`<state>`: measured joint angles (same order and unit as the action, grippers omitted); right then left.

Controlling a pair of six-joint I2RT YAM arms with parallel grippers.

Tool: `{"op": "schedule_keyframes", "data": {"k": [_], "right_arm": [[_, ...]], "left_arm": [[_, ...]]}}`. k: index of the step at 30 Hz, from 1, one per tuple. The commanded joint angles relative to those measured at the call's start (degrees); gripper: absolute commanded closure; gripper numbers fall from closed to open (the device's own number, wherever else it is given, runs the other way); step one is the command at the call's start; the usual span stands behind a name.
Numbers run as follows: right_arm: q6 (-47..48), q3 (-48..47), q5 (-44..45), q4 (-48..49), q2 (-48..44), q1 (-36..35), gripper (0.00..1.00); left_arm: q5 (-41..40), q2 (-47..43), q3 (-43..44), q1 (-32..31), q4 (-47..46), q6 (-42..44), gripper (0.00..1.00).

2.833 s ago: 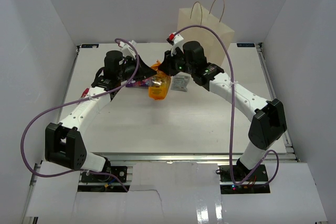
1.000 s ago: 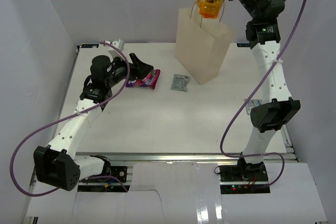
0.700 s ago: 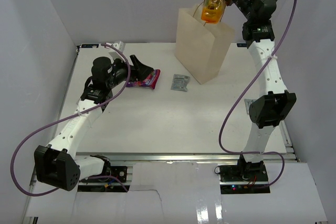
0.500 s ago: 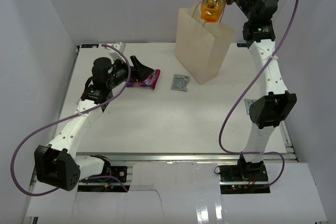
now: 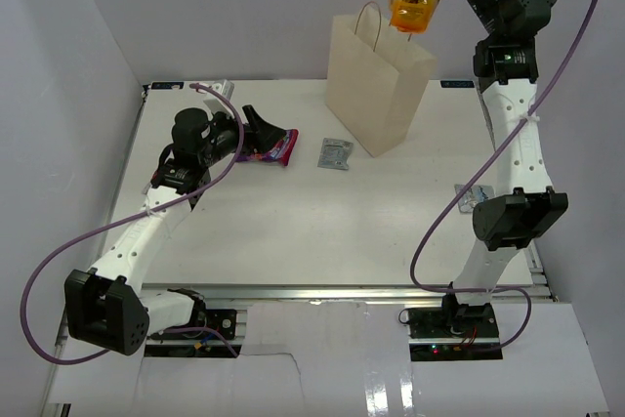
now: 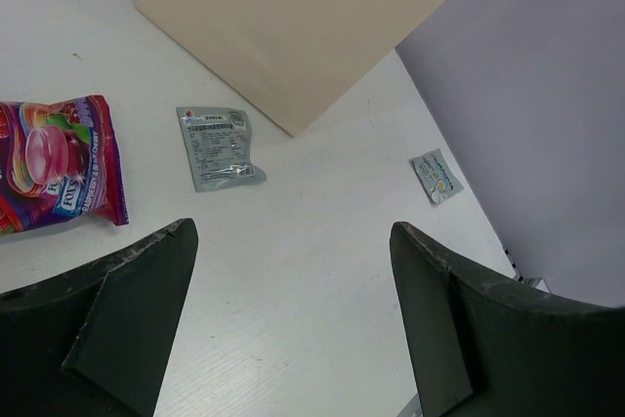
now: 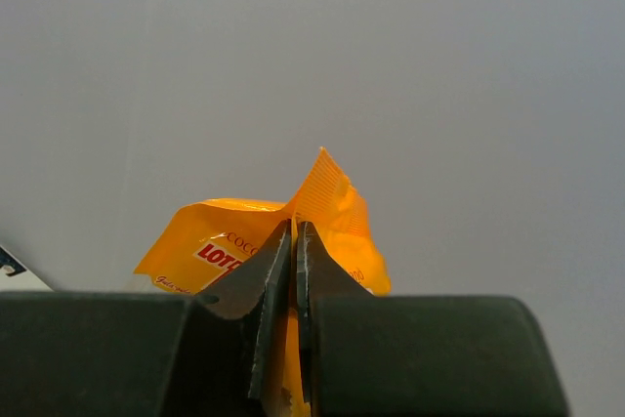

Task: Place the snacks into the paper bag

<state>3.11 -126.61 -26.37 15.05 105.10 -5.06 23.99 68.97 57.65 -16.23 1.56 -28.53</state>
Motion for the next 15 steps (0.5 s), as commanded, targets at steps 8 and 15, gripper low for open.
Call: {"op": "schedule_keyframes", "data": {"k": [8, 15], "right_arm": [[-1.3, 3.6, -1.9, 11.4, -3.2, 1.1, 0.92], [0.7, 4.0, -2.5, 12.8, 1.5, 1.1, 0.92]], "left_arm": [[1.1, -1.0, -0.4, 0.4, -0.5, -0.4, 0.10], [0.6, -1.7, -0.3, 0.3, 0.6, -0.1, 0.10]]}}
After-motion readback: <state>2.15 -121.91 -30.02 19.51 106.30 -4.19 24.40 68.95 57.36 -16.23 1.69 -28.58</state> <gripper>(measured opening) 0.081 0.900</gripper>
